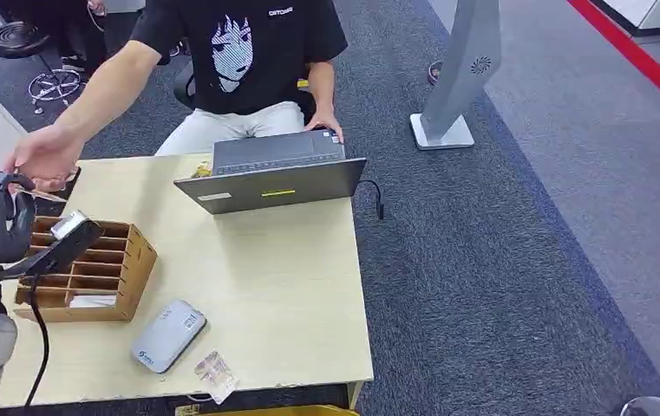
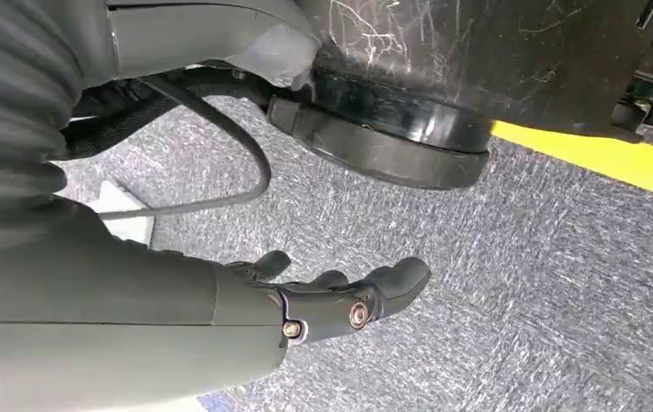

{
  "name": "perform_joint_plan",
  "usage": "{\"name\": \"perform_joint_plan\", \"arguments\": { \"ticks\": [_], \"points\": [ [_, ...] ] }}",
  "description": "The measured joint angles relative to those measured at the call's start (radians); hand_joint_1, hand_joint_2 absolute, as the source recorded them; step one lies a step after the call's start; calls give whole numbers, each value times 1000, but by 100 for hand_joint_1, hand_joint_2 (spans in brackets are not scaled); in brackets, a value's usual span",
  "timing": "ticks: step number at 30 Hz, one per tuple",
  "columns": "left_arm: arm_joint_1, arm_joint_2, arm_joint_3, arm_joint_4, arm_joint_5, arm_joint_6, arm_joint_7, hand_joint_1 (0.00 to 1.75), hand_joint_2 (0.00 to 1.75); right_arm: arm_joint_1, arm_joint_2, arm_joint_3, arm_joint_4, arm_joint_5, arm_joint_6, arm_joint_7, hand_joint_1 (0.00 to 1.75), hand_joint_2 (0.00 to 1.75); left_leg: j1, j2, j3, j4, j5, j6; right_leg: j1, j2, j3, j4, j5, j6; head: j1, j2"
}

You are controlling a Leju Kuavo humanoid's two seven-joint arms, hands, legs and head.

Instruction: Pass the card to the sensor for recognition and then transmit it.

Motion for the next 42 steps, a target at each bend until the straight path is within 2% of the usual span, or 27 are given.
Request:
{"name": "perform_joint_plan", "arguments": {
  "ticks": [5,11,24,31,34,35,36,42],
  "points": [
    [-52,-40,0,113,2,2,11,175,175,-24,15,-3,45,-2,0,-15,0,175,0,0,0,0,0,0,0,0,0,0,0,0,0,0],
    [-83,-62,0,179,15,3,24,175,175,-39,27,-5,78,-3,0,-26,0,175,0,0,0,0,0,0,0,0,0,0,0,0,0,0],
    [-89,-74,0,205,18,3,35,175,175,-26,31,-23,58,14,0,-1,0,175,0,0,-1,0,0,0,0,0,-1,0,0,0,0,0],
    [-97,-79,10,228,20,34,33,175,175,-34,39,-27,80,11,0,-40,0,175,0,0,-1,0,0,0,0,0,-1,0,0,0,0,0],
    [-95,-79,10,231,21,43,30,175,175,-34,41,-30,83,13,0,-38,0,175,0,0,-1,0,0,0,0,0,-1,0,0,0,0,0],
    [-93,-79,10,231,22,46,29,136,175,-31,41,-32,77,17,0,-26,0,175,0,0,-1,0,0,0,0,0,-1,0,0,0,0,0],
    [-91,-79,11,231,24,47,29,0,175,-26,41,-34,69,19,0,-17,0,175,0,0,-1,0,0,0,0,0,-1,0,0,0,0,0],
    [-88,-86,19,231,18,67,28,0,175,-22,44,-45,65,18,0,-27,0,175,0,0,-1,0,0,0,0,0,-1,0,0,0,0,0]
  ]
}}
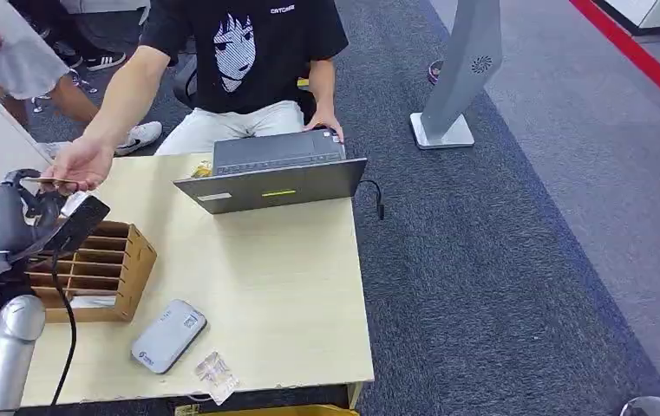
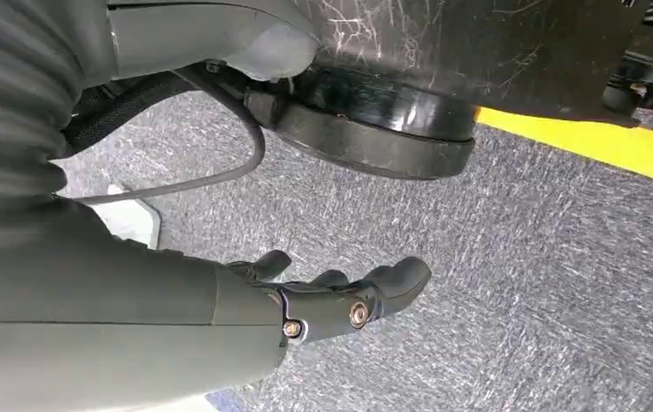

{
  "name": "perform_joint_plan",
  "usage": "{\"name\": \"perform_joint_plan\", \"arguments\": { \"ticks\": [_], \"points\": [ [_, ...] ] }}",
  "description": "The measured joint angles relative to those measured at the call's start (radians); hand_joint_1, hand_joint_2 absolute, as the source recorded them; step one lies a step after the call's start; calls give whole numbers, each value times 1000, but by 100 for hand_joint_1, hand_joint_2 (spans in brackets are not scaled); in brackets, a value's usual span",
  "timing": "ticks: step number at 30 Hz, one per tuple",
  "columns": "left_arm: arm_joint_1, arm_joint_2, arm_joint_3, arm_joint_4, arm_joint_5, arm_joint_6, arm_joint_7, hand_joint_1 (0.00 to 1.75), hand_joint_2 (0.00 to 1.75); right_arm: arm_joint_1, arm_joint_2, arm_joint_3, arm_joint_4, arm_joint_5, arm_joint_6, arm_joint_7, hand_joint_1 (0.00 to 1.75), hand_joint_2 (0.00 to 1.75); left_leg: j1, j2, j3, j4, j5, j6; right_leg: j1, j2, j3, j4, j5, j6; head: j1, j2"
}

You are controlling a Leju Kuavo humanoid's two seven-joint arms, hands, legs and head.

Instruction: Pass the card to the sensor for recognition and then transmit it.

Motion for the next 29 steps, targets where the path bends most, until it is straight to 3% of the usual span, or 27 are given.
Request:
{"name": "perform_joint_plan", "arguments": {
  "ticks": [18,23,29],
  "points": [
    [33,-3,8,-25,10,1,-7,0,175,15,2,-10,-32,14,0,22,0,175,0,0,0,0,0,0,-1,0,0,0,0,0,0,0],
    [44,-5,15,-38,36,34,-37,0,175,15,2,-10,-31,26,0,17,0,175,0,0,0,0,0,0,-1,0,0,0,0,0,0,0],
    [159,-21,36,-219,108,108,-109,0,175,40,6,-31,-57,108,0,26,0,175,-1,1,0,0,-1,1,-1,1,0,0,-1,1,0,0]
  ]
}}
